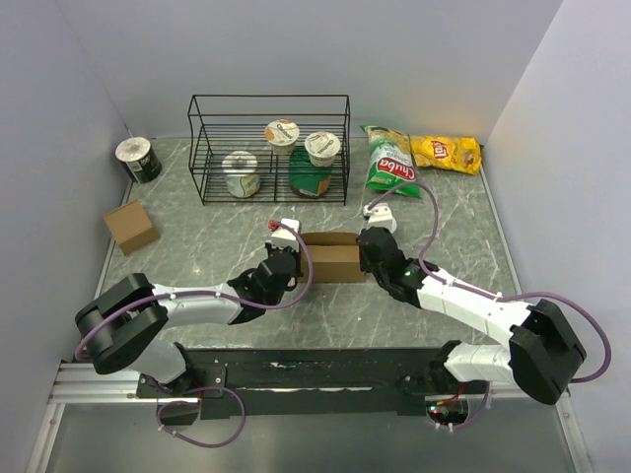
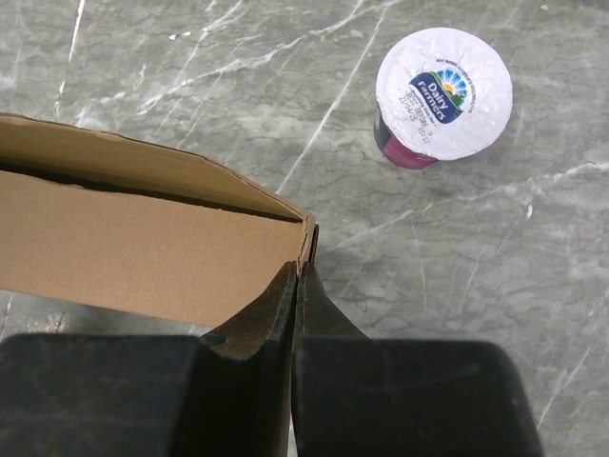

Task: Fold the paper box

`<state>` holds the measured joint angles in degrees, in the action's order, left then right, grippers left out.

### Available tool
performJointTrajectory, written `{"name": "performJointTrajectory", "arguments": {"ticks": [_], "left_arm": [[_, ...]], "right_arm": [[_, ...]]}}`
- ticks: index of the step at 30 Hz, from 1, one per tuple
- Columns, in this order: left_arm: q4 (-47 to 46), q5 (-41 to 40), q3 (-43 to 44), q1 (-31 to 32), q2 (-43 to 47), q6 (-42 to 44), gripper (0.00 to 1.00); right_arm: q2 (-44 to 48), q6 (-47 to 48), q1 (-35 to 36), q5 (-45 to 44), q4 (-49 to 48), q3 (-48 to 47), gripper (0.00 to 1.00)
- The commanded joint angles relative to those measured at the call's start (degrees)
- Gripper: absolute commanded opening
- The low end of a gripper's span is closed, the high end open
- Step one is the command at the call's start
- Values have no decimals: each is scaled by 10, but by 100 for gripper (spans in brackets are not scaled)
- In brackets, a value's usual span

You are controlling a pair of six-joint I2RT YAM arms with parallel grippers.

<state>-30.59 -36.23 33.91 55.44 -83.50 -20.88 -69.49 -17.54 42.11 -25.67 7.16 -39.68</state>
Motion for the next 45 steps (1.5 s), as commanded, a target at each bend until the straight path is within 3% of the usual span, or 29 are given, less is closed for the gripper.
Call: {"name": "performJointTrajectory", "arguments": {"ticks": [1, 12, 15, 16, 19, 22, 26, 33, 37, 42, 45], "left_arm": [[73, 77, -3, 22, -26, -21, 4], [50, 78, -25, 22, -16, 18, 3], [34, 78, -40, 23, -14, 46, 3], [33, 78, -42, 22, -14, 53, 4], [18, 78, -53, 23, -12, 83, 5], [1, 78, -65, 24, -8, 109, 5], [1, 73, -63, 24, -12, 126, 5], [-3, 76, -61, 27, -21, 129, 4], [-1, 78, -57, 28, -22, 126, 4], [3, 82, -53, 30, -21, 124, 4], [4, 81, -52, 29, -20, 124, 4]], "right_arm": [[-2, -31, 34, 33, -4, 27, 0], [27, -62, 50, -10, 55, 36, 2], [45, -58, 50, -20, 82, 19, 14], [62, -55, 49, -21, 88, 9, 27], [95, -45, 50, -26, 108, -3, 50], [122, -32, 50, -18, 119, -16, 67], [161, -11, 49, 0, 116, -19, 81], [161, 13, 50, -10, 49, -30, 81], [113, 40, 50, -15, -27, -39, 74], [60, 133, 49, 57, -159, -22, 67], [56, 153, 47, 65, -190, 0, 61]]}}
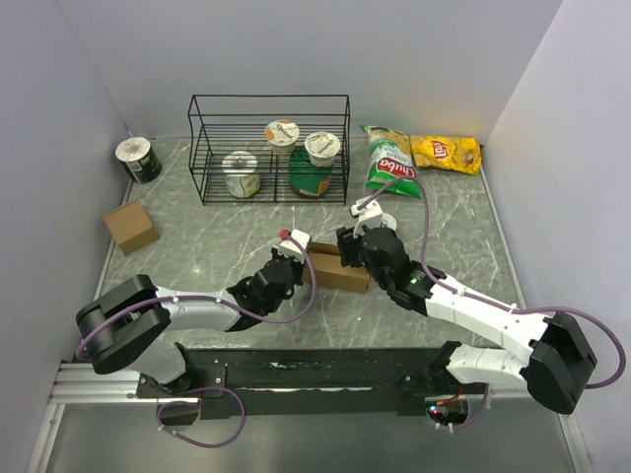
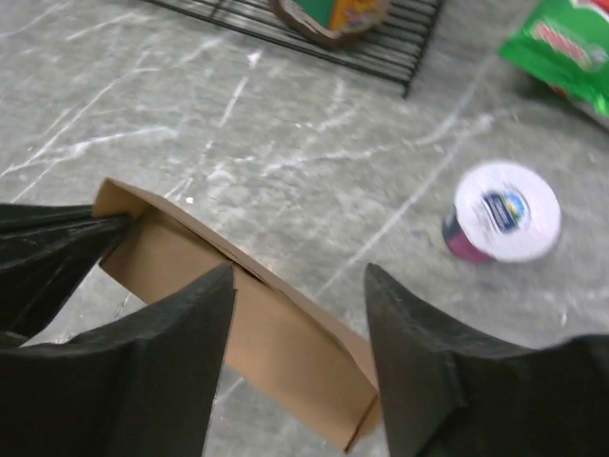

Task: Fold the paper box

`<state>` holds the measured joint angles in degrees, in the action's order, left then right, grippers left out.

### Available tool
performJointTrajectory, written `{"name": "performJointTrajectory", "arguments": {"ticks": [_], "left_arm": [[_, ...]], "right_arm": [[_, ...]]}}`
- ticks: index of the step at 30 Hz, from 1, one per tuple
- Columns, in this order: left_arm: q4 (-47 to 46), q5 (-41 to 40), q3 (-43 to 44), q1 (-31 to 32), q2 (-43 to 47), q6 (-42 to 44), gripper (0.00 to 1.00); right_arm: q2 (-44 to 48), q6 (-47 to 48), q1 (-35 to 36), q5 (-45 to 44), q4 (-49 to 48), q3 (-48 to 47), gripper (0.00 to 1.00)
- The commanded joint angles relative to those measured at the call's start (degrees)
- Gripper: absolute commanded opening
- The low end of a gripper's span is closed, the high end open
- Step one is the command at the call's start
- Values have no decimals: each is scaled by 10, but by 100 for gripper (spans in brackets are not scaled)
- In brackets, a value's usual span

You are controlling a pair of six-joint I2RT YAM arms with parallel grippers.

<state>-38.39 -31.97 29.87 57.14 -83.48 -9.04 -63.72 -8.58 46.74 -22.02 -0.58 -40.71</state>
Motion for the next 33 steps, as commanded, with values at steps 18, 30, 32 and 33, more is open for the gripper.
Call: {"name": "performJointTrajectory", "arguments": {"ticks": [18, 30, 32, 33], "left_arm": [[102, 38, 3, 19, -34, -13, 2], [117, 48, 3, 19, 3, -40, 45], [118, 49, -1, 20, 16, -40, 56], [117, 50, -4, 20, 21, -40, 59]], "right_arm": [[-81, -71, 12, -94, -47, -13, 46], [-100, -127, 45, -163, -20, 11, 45], [-100, -126, 46, -166, -18, 11, 45], [-100, -126, 45, -167, -17, 9, 45]]}}
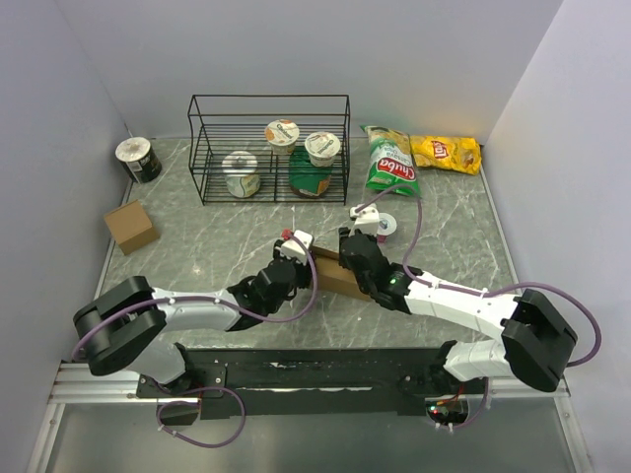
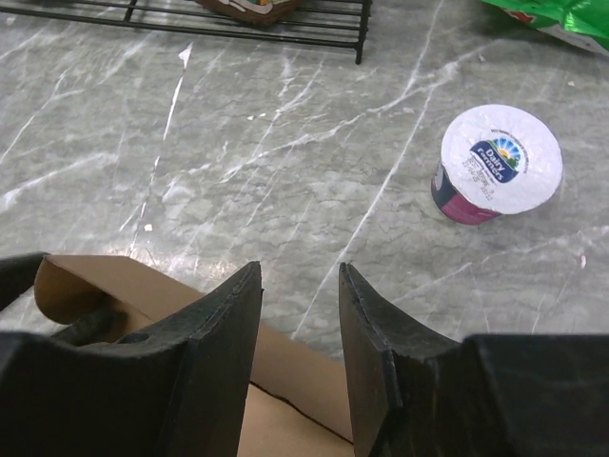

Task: Fold the paper box

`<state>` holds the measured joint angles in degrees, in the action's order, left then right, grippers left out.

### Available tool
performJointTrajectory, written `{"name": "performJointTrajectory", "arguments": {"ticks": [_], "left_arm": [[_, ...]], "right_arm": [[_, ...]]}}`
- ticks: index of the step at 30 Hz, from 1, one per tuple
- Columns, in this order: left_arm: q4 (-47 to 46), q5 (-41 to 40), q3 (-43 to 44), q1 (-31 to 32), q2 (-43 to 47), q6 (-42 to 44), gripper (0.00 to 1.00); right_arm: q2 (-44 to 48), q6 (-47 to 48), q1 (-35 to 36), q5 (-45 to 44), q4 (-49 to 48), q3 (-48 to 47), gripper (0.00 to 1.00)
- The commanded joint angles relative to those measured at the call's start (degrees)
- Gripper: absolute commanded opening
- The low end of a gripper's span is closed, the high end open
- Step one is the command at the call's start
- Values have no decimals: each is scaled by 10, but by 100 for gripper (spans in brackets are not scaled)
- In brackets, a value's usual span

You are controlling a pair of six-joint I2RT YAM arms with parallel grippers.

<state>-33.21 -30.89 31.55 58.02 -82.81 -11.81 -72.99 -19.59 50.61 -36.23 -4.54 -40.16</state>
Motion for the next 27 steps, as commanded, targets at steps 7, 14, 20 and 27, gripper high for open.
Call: {"name": "performJointTrajectory", "arguments": {"ticks": [7, 14, 20, 27], "left_arm": [[74, 51, -33, 11, 63, -7, 81], [101, 91, -55, 10, 128, -22, 96], [128, 197, -67, -13, 214, -55, 96], [144, 411, -32, -184, 274, -163, 96]], "right_arm": [[-19, -27, 7, -29, 24, 7, 45], [-20, -32, 6, -32, 23, 15, 45], [-23, -31, 9, -34, 16, 26, 45], [-27, -28, 18, -46, 11, 42, 46]]}}
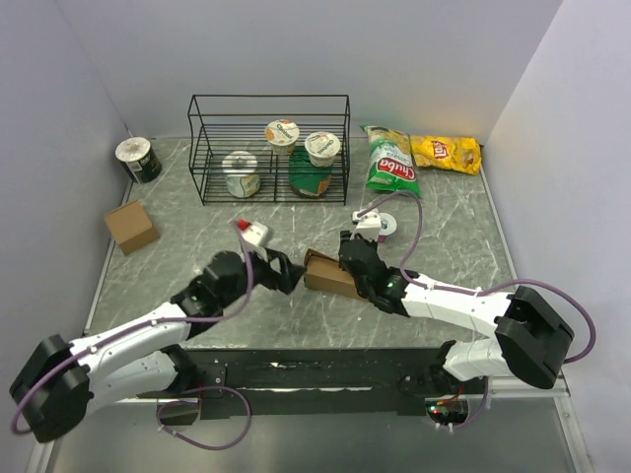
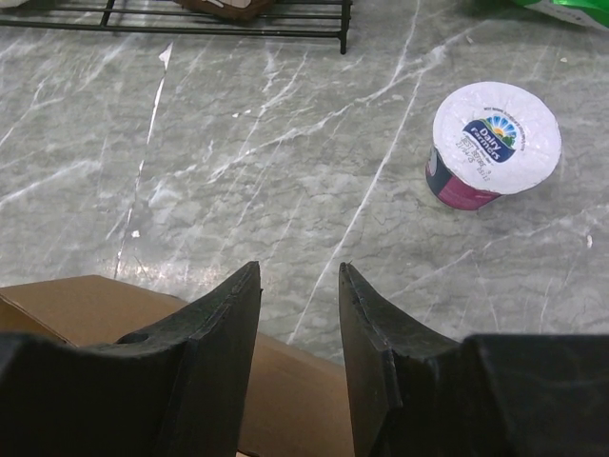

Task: Fold the paper box

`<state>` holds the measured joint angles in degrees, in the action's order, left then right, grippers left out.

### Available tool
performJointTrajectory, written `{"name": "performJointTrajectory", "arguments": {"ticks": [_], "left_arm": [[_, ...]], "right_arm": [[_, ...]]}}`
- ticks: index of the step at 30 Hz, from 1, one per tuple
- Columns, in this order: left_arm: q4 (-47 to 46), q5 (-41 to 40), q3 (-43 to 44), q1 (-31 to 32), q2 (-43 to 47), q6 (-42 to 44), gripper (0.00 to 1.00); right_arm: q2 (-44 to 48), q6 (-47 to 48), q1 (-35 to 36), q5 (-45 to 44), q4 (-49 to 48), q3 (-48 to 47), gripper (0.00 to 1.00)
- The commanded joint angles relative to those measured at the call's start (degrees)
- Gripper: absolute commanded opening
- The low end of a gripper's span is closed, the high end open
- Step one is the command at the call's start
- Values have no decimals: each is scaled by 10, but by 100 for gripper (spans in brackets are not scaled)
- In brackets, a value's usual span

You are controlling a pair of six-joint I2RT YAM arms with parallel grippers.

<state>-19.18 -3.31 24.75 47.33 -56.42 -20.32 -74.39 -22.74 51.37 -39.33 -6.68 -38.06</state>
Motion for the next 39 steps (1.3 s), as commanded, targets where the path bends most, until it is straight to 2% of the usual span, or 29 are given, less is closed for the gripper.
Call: {"name": "performJointTrajectory", "arguments": {"ticks": [1, 7, 12, 18, 23, 30, 37, 39], "left_arm": [[8, 150, 48, -86, 4, -86, 96], [45, 208, 134, -110, -70, -169, 99], [110, 252, 194, -111, -130, -177, 96], [143, 242, 211, -110, -169, -174, 95], [134, 250, 214, -110, -202, -178, 93], [113, 243, 217, -110, -219, -184, 83], [100, 258, 217, -110, -230, -192, 66], [90, 262, 210, -110, -229, -199, 64]], "right_arm": [[-14, 2, 11, -14, 32, 21, 46], [-20, 5, 16, -20, 35, 16, 46], [-22, 7, 20, -23, 34, 14, 46], [-25, 9, 21, -21, 28, 14, 46], [-25, 13, 21, -20, 23, 16, 46], [-30, 15, 22, -15, 20, 16, 46], [-33, 17, 23, -16, 18, 16, 46], [-37, 17, 23, -16, 18, 15, 46]]}}
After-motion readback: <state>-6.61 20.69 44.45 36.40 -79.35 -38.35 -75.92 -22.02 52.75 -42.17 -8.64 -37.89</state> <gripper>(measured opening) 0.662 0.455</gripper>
